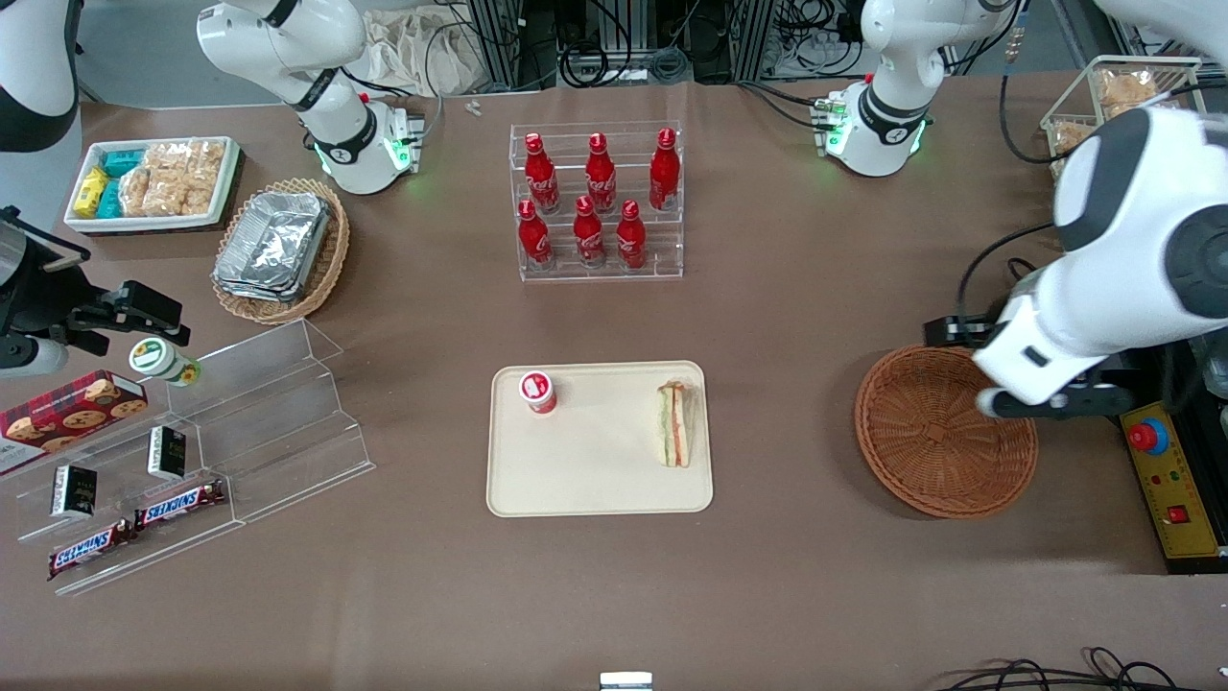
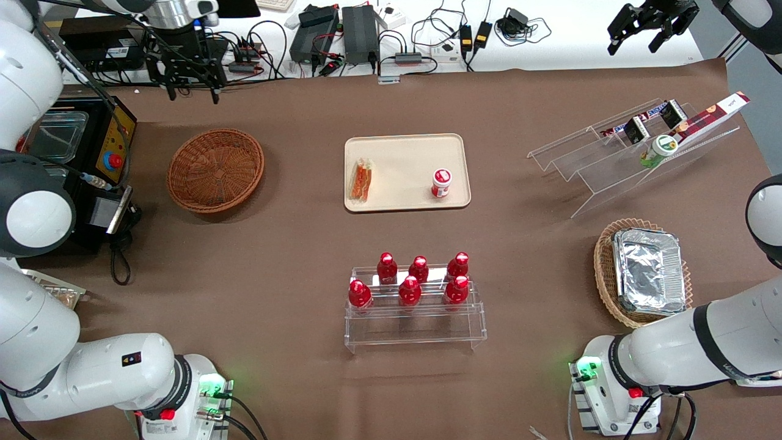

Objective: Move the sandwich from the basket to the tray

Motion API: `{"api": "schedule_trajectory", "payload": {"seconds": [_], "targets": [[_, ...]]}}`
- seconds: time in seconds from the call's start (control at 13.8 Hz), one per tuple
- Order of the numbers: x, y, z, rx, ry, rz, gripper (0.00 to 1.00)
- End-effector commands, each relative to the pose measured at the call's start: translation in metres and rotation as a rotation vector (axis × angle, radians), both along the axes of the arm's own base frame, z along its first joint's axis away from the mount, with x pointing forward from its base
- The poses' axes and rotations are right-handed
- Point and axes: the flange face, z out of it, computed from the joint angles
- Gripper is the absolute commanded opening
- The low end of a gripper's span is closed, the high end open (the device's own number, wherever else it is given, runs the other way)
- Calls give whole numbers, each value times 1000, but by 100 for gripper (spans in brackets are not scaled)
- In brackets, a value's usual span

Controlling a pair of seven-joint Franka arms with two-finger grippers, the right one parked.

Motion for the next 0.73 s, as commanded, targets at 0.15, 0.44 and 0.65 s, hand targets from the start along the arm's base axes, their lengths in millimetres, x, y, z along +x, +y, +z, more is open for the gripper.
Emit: {"api": "schedule_trajectory", "payload": {"seconds": [0.15,0.44,0.65], "targets": [[-11,26,13,31,15,35,100],[-6,43,26,3,-28,55,100],[-3,51,29,-1,-50,67,100]]}}
